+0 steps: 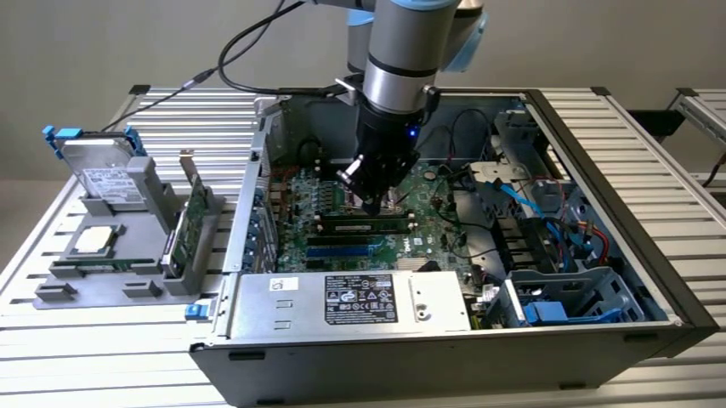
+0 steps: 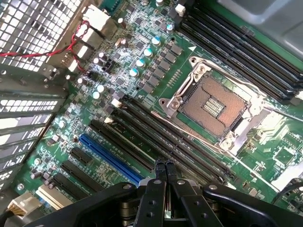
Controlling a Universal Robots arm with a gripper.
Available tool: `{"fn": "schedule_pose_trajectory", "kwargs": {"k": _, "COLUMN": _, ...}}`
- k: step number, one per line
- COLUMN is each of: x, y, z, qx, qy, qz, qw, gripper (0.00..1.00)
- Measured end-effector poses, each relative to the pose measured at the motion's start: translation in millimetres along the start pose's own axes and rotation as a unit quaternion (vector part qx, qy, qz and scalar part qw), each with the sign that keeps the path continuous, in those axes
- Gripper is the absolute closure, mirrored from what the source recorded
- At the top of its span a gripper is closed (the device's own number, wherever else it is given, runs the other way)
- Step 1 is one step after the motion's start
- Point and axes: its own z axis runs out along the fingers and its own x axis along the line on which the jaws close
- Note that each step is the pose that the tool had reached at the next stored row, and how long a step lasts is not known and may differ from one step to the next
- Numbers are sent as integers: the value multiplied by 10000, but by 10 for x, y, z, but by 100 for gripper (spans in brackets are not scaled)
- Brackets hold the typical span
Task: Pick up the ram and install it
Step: 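Press down the ram until it locks into place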
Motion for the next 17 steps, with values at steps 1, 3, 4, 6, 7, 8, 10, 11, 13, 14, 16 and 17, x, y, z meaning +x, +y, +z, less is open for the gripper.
{"fn": "schedule_pose_trajectory", "kwargs": {"k": 1, "x": 0, "y": 0, "z": 1, "qx": -1, "qy": -7, "qz": 56, "qw": 10000, "gripper": 90}}
{"fn": "schedule_pose_trajectory", "kwargs": {"k": 3, "x": 0, "y": 0, "z": 2, "qx": -3, "qy": -20, "qz": 168, "qw": 9999, "gripper": 90}}
{"fn": "schedule_pose_trajectory", "kwargs": {"k": 4, "x": 0, "y": 0, "z": 3, "qx": -4, "qy": -27, "qz": 224, "qw": 9997, "gripper": 90}}
{"fn": "schedule_pose_trajectory", "kwargs": {"k": 6, "x": -1, "y": 0, "z": 4, "qx": -6, "qy": -41, "qz": 339, "qw": 9994, "gripper": 90}}
{"fn": "schedule_pose_trajectory", "kwargs": {"k": 7, "x": -1, "y": 0, "z": 6, "qx": -7, "qy": -47, "qz": 396, "qw": 9992, "gripper": 90}}
{"fn": "schedule_pose_trajectory", "kwargs": {"k": 8, "x": -1, "y": 0, "z": 7, "qx": -8, "qy": -54, "qz": 454, "qw": 9990, "gripper": 90}}
{"fn": "schedule_pose_trajectory", "kwargs": {"k": 10, "x": -1, "y": 0, "z": 9, "qx": -10, "qy": -67, "qz": 564, "qw": 9984, "gripper": 90}}
{"fn": "schedule_pose_trajectory", "kwargs": {"k": 11, "x": -1, "y": 0, "z": 10, "qx": -11, "qy": -74, "qz": 620, "qw": 9981, "gripper": 90}}
{"fn": "schedule_pose_trajectory", "kwargs": {"k": 13, "x": -2, "y": 0, "z": 13, "qx": -12, "qy": -90, "qz": 732, "qw": 9973, "gripper": 90}}
{"fn": "schedule_pose_trajectory", "kwargs": {"k": 14, "x": -2, "y": 0, "z": 15, "qx": -12, "qy": -98, "qz": 789, "qw": 9968, "gripper": 90}}
{"fn": "schedule_pose_trajectory", "kwargs": {"k": 16, "x": -2, "y": 0, "z": 18, "qx": -14, "qy": -114, "qz": 898, "qw": 9959, "gripper": 90}}
{"fn": "schedule_pose_trajectory", "kwargs": {"k": 17, "x": -2, "y": 0, "z": 20, "qx": -15, "qy": -121, "qz": 955, "qw": 9954, "gripper": 90}}
